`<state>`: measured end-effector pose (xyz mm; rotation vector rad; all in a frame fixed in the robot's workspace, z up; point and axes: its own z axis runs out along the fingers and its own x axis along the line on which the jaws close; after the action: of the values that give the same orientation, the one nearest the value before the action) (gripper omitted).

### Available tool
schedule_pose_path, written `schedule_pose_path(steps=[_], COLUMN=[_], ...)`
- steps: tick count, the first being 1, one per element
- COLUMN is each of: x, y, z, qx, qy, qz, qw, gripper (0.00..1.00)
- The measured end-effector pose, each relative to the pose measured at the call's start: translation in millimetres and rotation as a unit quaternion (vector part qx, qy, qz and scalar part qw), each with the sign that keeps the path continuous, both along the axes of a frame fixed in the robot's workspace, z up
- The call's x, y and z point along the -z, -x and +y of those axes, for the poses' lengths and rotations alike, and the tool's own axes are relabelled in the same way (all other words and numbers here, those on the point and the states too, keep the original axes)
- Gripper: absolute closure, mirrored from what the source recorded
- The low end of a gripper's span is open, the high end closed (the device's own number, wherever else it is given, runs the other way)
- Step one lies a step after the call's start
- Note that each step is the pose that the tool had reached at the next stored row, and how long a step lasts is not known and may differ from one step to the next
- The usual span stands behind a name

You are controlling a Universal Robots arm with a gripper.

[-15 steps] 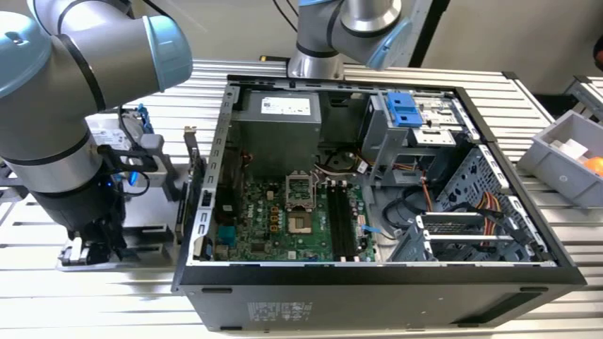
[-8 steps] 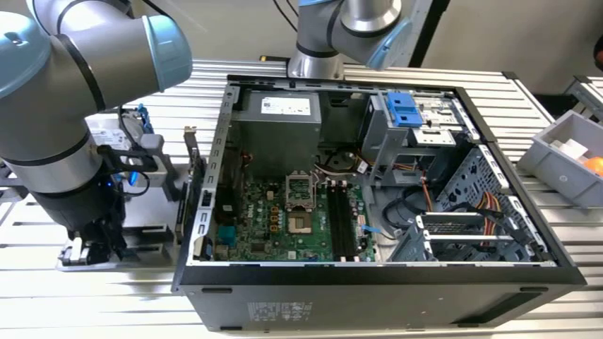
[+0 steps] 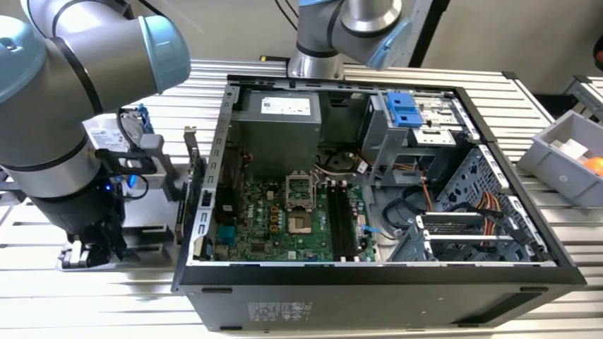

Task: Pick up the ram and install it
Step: 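Pick up the ram and move it above insertion slot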

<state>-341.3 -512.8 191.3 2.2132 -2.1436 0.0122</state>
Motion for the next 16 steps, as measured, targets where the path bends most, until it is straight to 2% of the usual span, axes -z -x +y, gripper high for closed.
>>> schedule_pose_path(steps=[13, 14, 16], x=[0.1, 0.1, 0.1], y=[-0.1, 0.0, -0.1], z=[0.0, 0.0, 0.0], qx=[0.000, 0.000, 0.000], qy=[0.0004, 0.0004, 0.0005], qz=[0.0000, 0.0000, -0.0001], qw=[1.00000, 1.00000, 1.00000], gripper=[0.00, 1.00, 1.00])
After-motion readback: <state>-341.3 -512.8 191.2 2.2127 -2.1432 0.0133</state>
